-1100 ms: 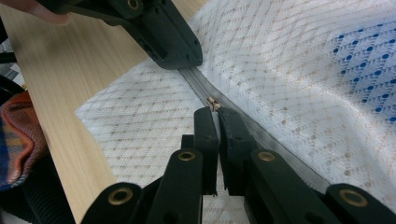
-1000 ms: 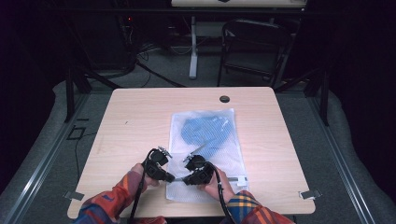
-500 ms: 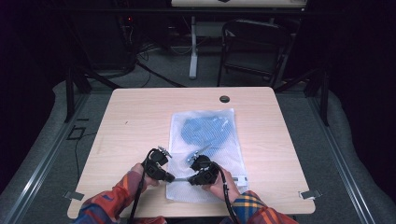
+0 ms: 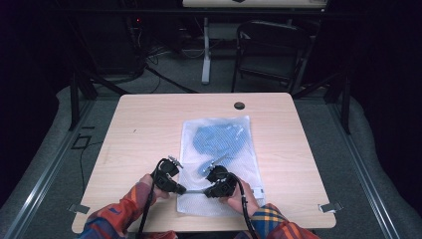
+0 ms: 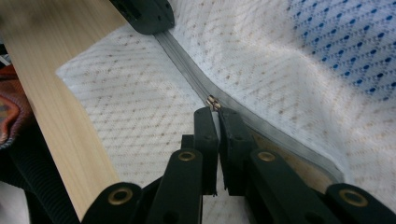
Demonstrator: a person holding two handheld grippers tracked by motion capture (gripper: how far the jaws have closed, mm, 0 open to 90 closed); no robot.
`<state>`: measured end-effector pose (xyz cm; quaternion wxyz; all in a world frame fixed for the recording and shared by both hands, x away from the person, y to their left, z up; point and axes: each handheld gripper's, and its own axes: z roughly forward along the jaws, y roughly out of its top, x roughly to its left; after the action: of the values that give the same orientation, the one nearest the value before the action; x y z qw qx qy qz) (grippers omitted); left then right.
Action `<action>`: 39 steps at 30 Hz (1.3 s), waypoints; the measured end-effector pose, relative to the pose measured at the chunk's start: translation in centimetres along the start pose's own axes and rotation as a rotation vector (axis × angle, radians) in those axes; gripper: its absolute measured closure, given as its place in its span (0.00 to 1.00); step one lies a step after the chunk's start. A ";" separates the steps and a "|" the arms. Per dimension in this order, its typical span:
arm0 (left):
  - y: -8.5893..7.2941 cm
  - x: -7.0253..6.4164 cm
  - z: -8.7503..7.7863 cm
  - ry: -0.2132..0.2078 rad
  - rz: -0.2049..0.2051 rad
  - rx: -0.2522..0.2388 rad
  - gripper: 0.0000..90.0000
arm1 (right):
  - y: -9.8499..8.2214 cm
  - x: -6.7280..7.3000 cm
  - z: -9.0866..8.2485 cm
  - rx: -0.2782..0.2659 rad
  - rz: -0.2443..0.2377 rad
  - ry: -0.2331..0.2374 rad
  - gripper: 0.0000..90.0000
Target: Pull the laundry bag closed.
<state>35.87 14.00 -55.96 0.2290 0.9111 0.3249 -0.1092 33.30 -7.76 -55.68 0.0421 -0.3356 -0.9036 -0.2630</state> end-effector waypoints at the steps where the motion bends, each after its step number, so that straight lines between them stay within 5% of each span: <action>1: 0.0 0.0 0.0 0.000 -0.001 0.000 1.00 | -0.1 0.0 -0.1 -0.002 0.002 0.000 0.97; 26: 0.0 0.0 0.0 -0.002 0.007 0.003 1.00 | -1.6 -0.8 -1.9 -0.009 0.030 0.000 0.97; 33: 0.3 -0.4 -0.2 0.040 0.030 0.014 0.99 | -1.5 -0.7 -1.7 -0.009 0.027 -0.004 0.97; 39: 0.8 -1.4 -1.4 0.064 0.088 -0.081 0.94 | -1.4 -0.6 -1.4 -0.005 0.028 -0.005 0.97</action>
<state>35.34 13.37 -53.97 0.2599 0.9175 0.2957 -0.0566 32.75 -9.75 -55.27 0.0425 -0.3488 -0.8983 -0.2639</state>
